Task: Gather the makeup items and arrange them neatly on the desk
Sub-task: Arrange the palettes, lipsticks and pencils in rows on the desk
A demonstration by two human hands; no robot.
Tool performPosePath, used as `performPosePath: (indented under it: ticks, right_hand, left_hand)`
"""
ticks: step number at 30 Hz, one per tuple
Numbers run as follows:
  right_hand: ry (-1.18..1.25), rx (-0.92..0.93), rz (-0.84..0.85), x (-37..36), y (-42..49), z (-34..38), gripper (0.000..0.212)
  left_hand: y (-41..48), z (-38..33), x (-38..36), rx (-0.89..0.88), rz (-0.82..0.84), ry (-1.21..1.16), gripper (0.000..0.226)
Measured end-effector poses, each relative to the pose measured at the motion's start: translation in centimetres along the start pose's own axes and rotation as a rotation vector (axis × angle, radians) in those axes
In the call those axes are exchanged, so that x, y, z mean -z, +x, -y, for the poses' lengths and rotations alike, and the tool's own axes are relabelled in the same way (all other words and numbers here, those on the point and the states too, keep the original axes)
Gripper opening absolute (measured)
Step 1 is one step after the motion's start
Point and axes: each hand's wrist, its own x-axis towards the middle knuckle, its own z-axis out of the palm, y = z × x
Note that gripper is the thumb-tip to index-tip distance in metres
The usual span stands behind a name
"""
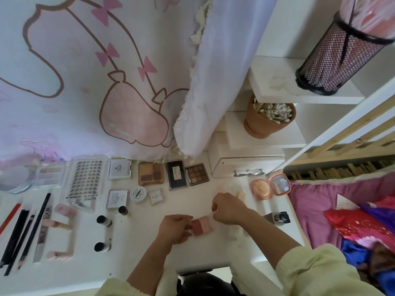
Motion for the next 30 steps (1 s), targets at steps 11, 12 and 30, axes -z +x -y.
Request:
performPosePath:
  ticks: [11, 12, 30]
  right_hand:
    - [-0.092, 0.005, 0.009, -0.3, -0.4, -0.3, 0.025]
    - [-0.103, 0.007, 0.006, -0.3, -0.4, -0.3, 0.025]
    - [0.038, 0.042, -0.162, 1.5, 1.6, -0.3, 0.022]
  left_hand:
    - [0.2, 0.4, -0.7, -0.140, 0.004, 0.374, 0.005]
    - [0.3, 0.5, -0.7, -0.144, 0.001, 0.381, 0.005]
    - [1.4, -1.1, -0.4, -0.189, -0.060, 0.400, 0.018]
